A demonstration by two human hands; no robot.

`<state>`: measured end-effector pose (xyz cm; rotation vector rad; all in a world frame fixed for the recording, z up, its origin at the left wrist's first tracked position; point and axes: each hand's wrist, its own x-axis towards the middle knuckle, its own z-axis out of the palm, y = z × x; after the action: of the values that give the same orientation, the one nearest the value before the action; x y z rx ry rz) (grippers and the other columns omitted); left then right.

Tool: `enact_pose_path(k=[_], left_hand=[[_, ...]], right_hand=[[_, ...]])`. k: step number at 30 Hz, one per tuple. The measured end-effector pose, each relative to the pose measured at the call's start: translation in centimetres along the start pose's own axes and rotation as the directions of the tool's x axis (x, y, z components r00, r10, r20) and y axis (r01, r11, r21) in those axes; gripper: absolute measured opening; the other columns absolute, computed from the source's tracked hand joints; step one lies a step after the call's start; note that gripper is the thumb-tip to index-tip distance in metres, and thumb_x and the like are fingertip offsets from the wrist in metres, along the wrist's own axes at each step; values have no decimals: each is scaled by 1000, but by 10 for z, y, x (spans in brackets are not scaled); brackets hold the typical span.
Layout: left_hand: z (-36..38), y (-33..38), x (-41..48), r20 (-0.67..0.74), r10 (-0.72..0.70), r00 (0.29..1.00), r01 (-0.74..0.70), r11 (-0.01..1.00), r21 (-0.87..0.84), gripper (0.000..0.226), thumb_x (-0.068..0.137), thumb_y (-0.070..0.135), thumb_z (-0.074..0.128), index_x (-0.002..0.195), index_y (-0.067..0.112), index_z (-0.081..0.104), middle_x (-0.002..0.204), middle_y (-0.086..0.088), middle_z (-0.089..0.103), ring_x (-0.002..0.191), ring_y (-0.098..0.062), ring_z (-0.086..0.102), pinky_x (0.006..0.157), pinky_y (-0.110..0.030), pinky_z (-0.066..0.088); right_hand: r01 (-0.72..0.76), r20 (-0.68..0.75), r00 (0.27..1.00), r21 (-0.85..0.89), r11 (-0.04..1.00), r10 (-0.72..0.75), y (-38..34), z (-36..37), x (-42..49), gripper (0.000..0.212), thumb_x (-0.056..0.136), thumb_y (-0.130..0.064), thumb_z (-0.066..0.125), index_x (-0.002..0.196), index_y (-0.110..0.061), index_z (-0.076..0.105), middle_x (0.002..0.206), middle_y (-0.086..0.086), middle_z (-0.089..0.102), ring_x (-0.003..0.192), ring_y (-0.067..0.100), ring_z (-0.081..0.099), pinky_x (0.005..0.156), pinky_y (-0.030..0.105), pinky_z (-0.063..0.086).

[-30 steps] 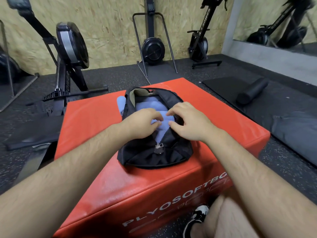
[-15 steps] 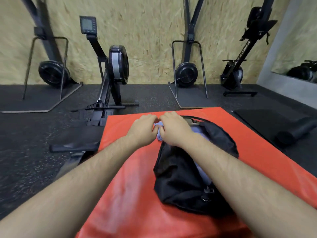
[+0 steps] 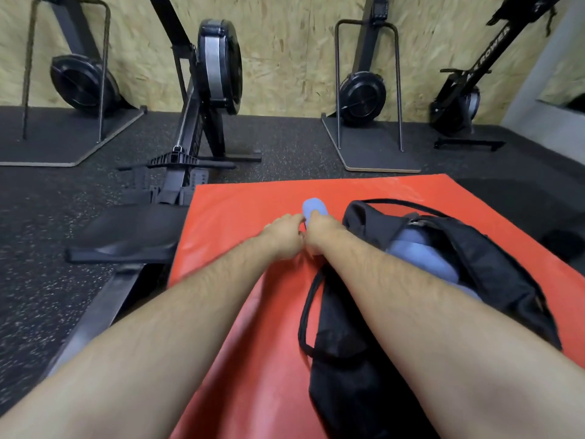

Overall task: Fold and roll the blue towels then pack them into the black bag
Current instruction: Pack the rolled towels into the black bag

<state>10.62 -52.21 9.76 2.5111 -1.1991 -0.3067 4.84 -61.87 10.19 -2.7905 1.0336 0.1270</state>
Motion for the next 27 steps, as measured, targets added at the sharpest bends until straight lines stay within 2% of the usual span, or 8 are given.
enact_pose_path(k=[4, 9, 11, 14, 17, 20, 24, 27], left_hand=[[17, -6, 1, 64, -2, 998, 14, 983, -184, 37, 99, 19, 46, 135, 9, 49, 134, -15, 60, 121, -33, 58, 100, -39, 45], [-2, 8, -24, -128, -97, 987, 19, 862, -507, 23, 105, 18, 41, 126, 15, 51, 111, 3, 56, 103, -14, 53, 78, -22, 35], [-13, 19, -40, -189, -171, 967, 9, 766, -643, 17, 106, 26, 43, 121, 23, 50, 106, 4, 59, 101, -16, 57, 82, -23, 40], [-35, 42, -67, -204, -188, 961, -51, 603, -796, 54, 99, 38, 57, 145, 19, 35, 115, -3, 63, 100, -16, 66, 89, -33, 55], [-56, 70, -92, -256, -110, 960, -152, 563, -812, 71, 84, 37, 73, 143, 27, 35, 120, -1, 61, 106, -10, 65, 85, -30, 56], [-68, 101, -117, -303, 11, 953, -252, 586, -770, 68, 77, 20, 73, 137, 30, 42, 120, 1, 60, 105, -6, 64, 75, -27, 59], [-74, 132, -136, -290, 192, 937, -338, 704, -625, 67, 71, 10, 66, 133, 31, 50, 106, 1, 61, 76, 2, 62, 63, -18, 52], [-69, 149, -142, -215, 331, 919, -394, 755, -523, 68, 65, 11, 62, 127, 37, 56, 111, 15, 65, 86, -1, 62, 76, -21, 51]], right_hand=[[-52, -43, 997, 96, 994, 56, 2, 11, 10, 61, 93, -33, 62, 143, -14, 32, 138, 22, 49, 127, 38, 51, 99, 41, 45], [55, -84, 996, 364, 930, -26, -2, -10, -15, 58, 93, -28, 60, 138, -7, 31, 132, 25, 53, 118, 40, 57, 83, 39, 46], [130, -145, 987, 466, 875, -69, 0, -27, -41, 58, 95, -27, 54, 144, -10, 28, 135, 24, 49, 117, 40, 57, 82, 39, 45], [246, -266, 959, 617, 747, -96, 8, -51, -86, 65, 96, -29, 53, 152, -18, 22, 144, 18, 44, 121, 37, 55, 94, 43, 49], [365, -359, 922, 668, 649, -149, 29, -69, -133, 75, 88, -32, 57, 153, -26, 20, 154, 5, 35, 135, 24, 45, 106, 46, 44], [422, -378, 902, 681, 598, -207, 66, -83, -172, 78, 85, -25, 64, 153, -20, 25, 158, -2, 31, 144, 13, 33, 116, 39, 34], [483, -607, 783, 450, 751, -140, 127, -99, -210, 51, 80, -17, 57, 131, -19, 51, 147, -2, 35, 137, 17, 37, 107, 34, 40], [463, -719, 683, 288, 838, -129, 172, -107, -230, 70, 76, -14, 66, 141, -31, 43, 159, -5, 17, 142, 21, 26, 93, 31, 39]])
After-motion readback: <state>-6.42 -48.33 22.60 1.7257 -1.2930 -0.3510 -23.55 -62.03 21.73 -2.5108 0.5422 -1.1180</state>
